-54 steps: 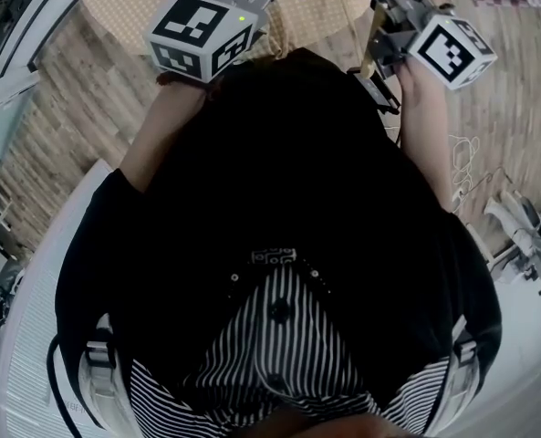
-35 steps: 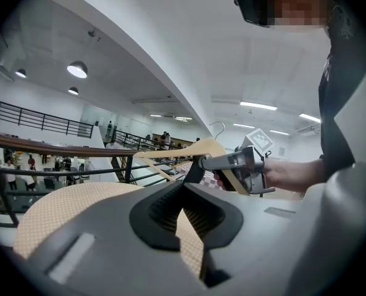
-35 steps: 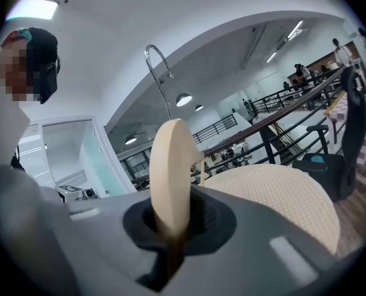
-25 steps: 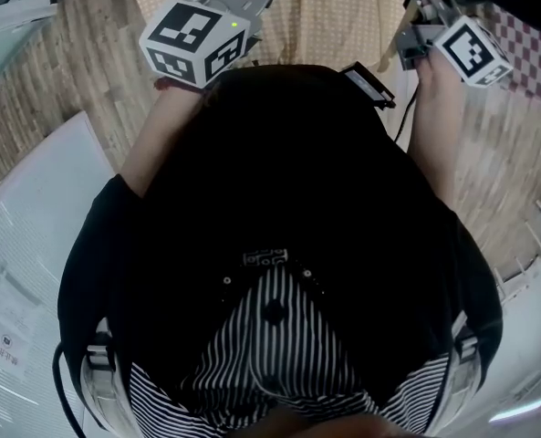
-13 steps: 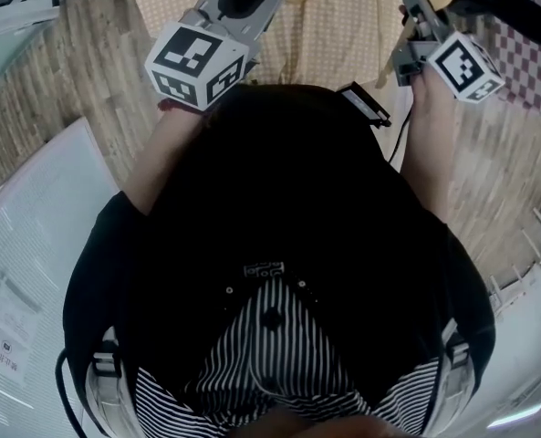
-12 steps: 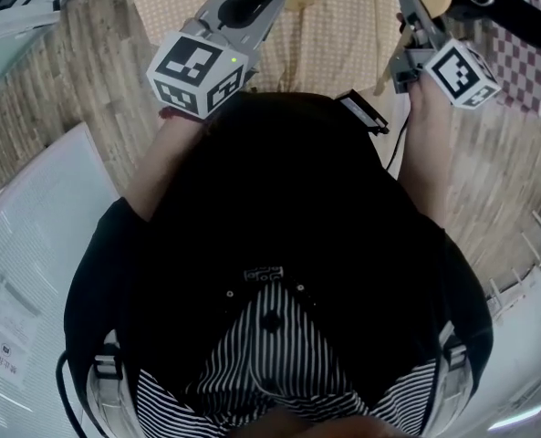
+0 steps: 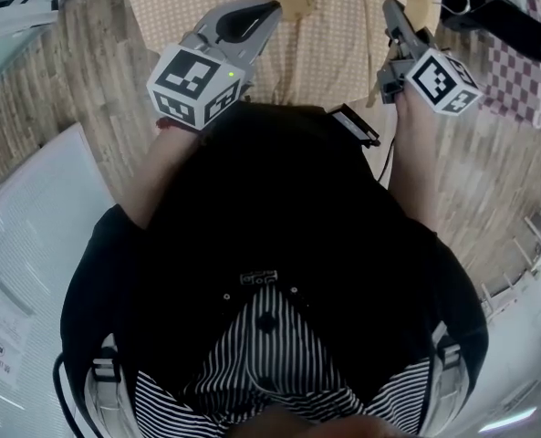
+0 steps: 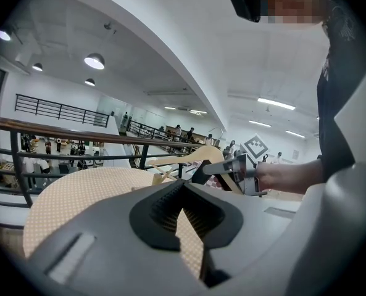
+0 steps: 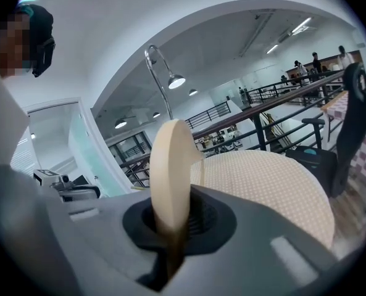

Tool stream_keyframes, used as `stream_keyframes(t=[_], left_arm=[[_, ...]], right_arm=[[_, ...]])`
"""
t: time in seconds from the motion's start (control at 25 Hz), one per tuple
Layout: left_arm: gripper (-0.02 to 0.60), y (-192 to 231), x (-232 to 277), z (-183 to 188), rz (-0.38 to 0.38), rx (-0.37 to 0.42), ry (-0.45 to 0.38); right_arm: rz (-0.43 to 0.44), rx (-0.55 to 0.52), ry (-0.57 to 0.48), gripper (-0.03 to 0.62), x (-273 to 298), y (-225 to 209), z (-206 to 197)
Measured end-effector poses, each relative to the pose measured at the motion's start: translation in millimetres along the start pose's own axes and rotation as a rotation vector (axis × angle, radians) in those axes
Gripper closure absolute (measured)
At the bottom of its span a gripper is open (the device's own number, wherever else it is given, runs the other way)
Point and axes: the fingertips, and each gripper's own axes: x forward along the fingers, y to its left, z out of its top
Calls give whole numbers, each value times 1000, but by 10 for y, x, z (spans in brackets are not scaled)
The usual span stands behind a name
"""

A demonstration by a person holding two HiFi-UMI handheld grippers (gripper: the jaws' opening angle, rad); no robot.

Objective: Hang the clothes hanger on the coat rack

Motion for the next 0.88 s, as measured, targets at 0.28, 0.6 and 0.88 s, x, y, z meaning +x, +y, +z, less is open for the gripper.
stream_keyframes(t=[0.28, 0.6, 0.88], left_arm=[[584, -17, 25, -85, 32, -13, 21], [584, 34, 43, -126, 72, -14, 36], [584, 93, -81, -207, 98, -37, 49]], right_arm=[[-29, -33, 39, 592, 91, -278, -113], [-50, -85, 76, 592, 347, -490, -273], [-95, -133, 153, 592, 593, -482, -569]])
